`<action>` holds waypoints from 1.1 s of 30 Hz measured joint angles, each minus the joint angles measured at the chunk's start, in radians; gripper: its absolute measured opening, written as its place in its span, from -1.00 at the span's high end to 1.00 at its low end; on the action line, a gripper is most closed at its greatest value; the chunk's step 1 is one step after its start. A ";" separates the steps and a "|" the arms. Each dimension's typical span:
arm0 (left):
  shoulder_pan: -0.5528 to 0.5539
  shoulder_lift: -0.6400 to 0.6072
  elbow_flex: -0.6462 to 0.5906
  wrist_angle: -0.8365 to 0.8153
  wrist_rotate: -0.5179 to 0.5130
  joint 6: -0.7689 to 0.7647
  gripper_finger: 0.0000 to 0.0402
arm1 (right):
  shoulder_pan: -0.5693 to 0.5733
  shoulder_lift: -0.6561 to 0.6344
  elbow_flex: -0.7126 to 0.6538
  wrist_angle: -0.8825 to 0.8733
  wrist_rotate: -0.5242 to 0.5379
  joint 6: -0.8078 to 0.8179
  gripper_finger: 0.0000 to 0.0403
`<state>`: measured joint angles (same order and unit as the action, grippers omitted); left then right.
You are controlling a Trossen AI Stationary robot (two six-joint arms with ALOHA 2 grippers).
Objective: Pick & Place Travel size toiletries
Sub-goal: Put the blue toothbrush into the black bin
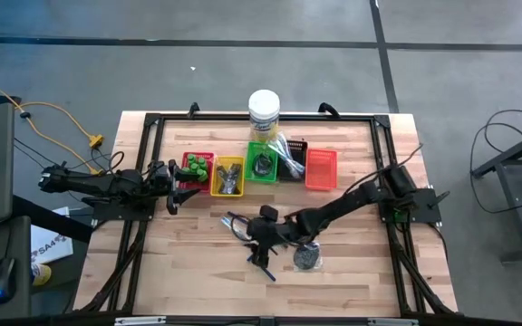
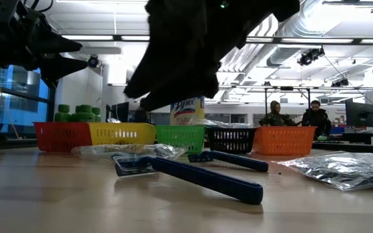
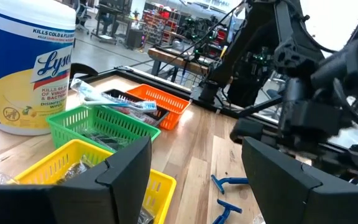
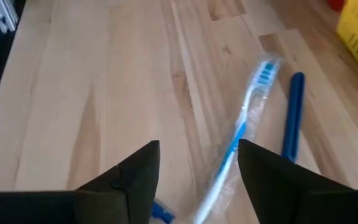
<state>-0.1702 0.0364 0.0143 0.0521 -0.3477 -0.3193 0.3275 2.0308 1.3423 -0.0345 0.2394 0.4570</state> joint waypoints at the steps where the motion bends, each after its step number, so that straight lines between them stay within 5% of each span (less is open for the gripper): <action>1: 0.000 0.000 0.000 0.000 0.000 0.000 -0.20 | 0.003 0.011 0.011 -0.002 0.008 -0.008 -0.03; 15: 0.000 0.000 0.000 0.000 0.000 0.000 -0.20 | 0.035 0.071 0.062 -0.135 0.203 0.035 -0.01; 33: 0.000 0.000 0.000 0.000 0.000 0.000 -0.20 | 0.057 0.103 0.062 -0.142 0.158 0.098 -0.01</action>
<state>-0.1702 0.0365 0.0143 0.0522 -0.3477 -0.3191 0.3847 2.1338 1.4040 -0.1769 0.3972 0.5549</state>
